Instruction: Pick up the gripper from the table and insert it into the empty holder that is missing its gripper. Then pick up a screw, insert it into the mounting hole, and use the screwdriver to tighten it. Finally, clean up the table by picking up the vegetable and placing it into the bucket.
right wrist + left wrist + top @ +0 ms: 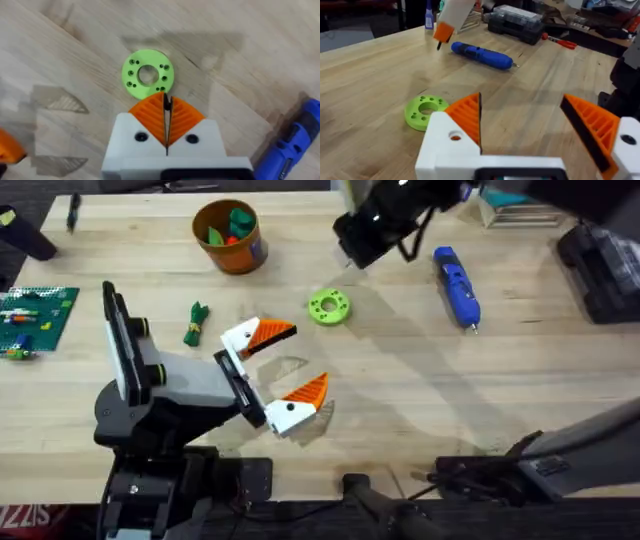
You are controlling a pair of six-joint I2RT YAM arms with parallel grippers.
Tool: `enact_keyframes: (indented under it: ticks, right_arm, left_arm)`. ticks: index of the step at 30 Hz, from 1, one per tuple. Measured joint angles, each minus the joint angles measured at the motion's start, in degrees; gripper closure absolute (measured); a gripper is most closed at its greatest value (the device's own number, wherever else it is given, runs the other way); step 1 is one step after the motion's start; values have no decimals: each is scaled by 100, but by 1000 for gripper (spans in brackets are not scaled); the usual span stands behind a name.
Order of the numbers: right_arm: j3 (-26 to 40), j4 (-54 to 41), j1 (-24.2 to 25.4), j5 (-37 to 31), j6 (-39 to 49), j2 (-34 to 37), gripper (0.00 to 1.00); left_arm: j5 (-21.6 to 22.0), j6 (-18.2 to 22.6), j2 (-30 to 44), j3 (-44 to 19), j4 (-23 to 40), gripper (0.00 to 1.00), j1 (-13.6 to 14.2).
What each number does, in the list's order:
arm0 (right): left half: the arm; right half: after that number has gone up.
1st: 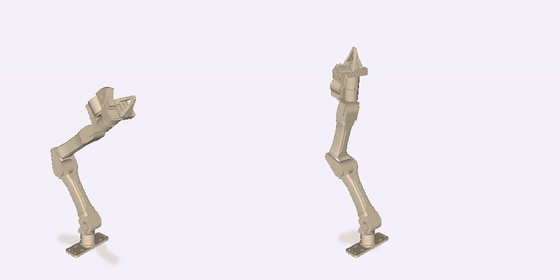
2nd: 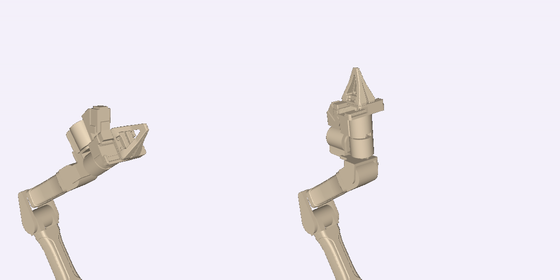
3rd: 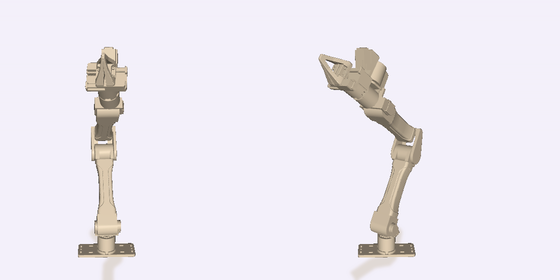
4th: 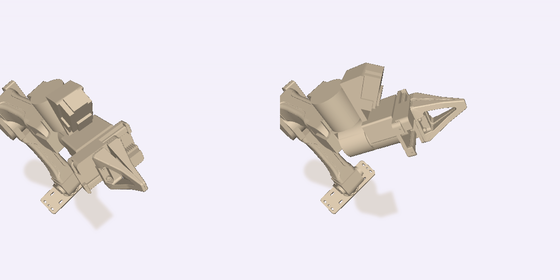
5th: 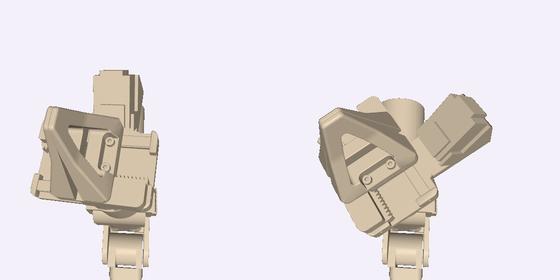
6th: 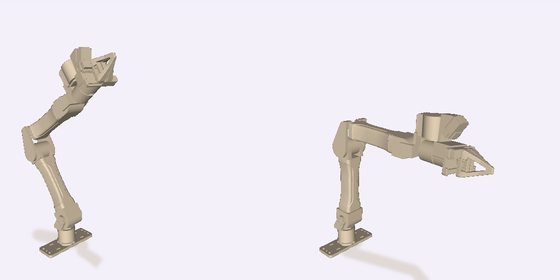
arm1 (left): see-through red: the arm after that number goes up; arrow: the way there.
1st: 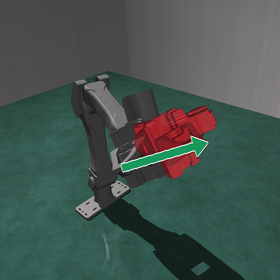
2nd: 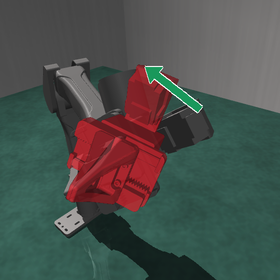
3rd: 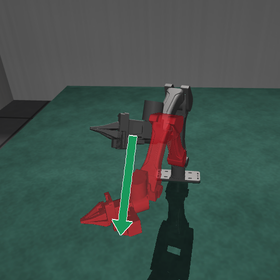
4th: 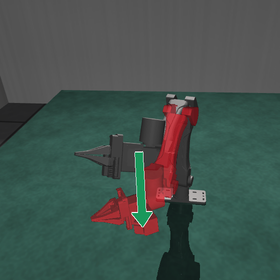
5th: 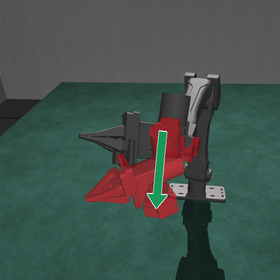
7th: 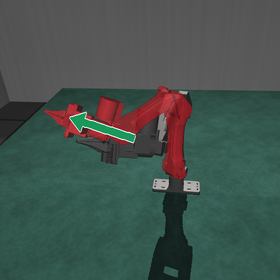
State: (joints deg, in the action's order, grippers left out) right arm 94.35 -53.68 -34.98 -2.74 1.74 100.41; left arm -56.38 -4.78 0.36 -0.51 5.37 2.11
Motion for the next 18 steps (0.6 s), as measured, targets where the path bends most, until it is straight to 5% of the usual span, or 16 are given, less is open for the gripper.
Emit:
enact_keyframes:
  ticks: [9,17,18]
  right_arm:
    - [189,-621,-272,50,42,-829,998]
    - [1145,-1216,-1351,116,90,-830,998]
    - [1383,-1195,-1788,129,92,-795,998]
  left_arm:
    - [2,0,0,0,0,16,0]
    - [0,0,0,0,0,14,0]
    - [2,0,0,0,0,14,0]
